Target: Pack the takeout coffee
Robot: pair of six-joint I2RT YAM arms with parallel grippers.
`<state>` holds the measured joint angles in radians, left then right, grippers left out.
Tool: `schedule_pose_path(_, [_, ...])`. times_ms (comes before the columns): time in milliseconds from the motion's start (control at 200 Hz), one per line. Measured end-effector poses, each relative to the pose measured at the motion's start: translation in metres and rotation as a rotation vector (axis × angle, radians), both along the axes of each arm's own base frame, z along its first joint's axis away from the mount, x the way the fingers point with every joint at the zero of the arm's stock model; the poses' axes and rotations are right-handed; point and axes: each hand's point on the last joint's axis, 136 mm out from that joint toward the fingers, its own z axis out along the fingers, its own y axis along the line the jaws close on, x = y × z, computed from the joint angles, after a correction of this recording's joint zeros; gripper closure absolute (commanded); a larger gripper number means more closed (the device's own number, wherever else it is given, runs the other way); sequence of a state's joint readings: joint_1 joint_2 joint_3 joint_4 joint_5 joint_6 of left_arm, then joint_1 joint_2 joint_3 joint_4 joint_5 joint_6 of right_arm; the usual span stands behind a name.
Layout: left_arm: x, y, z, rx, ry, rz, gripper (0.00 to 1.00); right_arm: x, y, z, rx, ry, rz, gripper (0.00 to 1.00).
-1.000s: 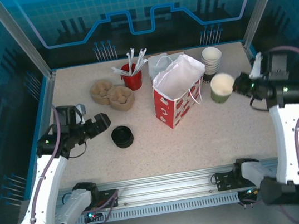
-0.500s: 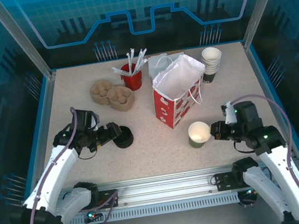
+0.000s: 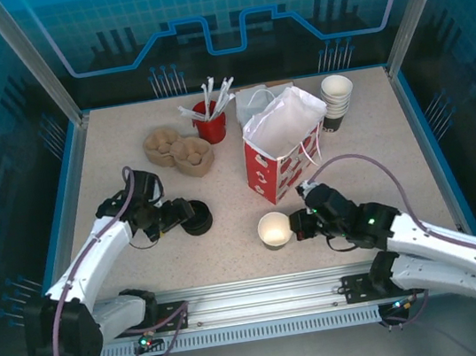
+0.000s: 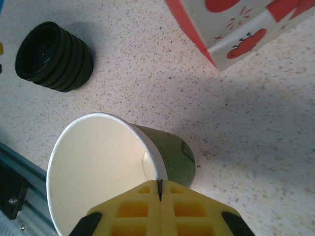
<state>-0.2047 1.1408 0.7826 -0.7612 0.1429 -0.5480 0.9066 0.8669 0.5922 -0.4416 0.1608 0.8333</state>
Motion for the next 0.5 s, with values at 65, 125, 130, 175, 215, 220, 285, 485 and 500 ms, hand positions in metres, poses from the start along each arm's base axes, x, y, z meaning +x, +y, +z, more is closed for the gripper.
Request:
schedule_pose_path(65, [0.000, 0.002, -0.003, 0.013, 0.010, 0.003, 0.32, 0.003, 0.008, -0.003, -0.013, -0.001, 0.000, 1.00])
schedule_pose_path(125, [0.000, 0.002, -0.006, 0.023, 0.019, 0.001, 0.35, 0.007, 0.017, -0.002, -0.012, -0.008, 0.001, 1.00])
schedule_pose_path(130, [0.000, 0.003, -0.006, 0.024, 0.019, 0.001, 0.35, 0.007, 0.018, -0.001, -0.012, -0.008, 0.000, 1.00])
schedule_pose_path(175, [0.000, 0.003, -0.008, 0.030, 0.023, -0.003, 0.36, 0.010, 0.025, 0.000, -0.007, -0.011, 0.001, 1.00])
schedule_pose_path(215, [0.000, 0.004, -0.009, 0.038, 0.026, -0.003, 0.37, 0.013, 0.032, 0.002, 0.003, -0.017, 0.002, 1.00])
schedule_pose_path(220, [0.000, 0.004, -0.009, 0.038, 0.026, -0.003, 0.37, 0.013, 0.032, 0.002, 0.004, -0.018, 0.002, 1.00])
schedule_pose_path(285, [0.000, 0.004, -0.010, 0.045, 0.031, -0.005, 0.38, 0.014, 0.043, 0.004, 0.008, -0.025, 0.014, 1.00])
schedule_pose_path(485, [0.000, 0.004, -0.014, 0.060, 0.039, -0.022, 0.48, 0.023, 0.069, 0.015, 0.022, -0.041, 0.027, 1.00])
schedule_pose_path(500, [0.000, 0.004, -0.014, 0.060, 0.041, -0.022, 0.48, 0.024, 0.071, 0.016, 0.022, -0.042, 0.027, 1.00])
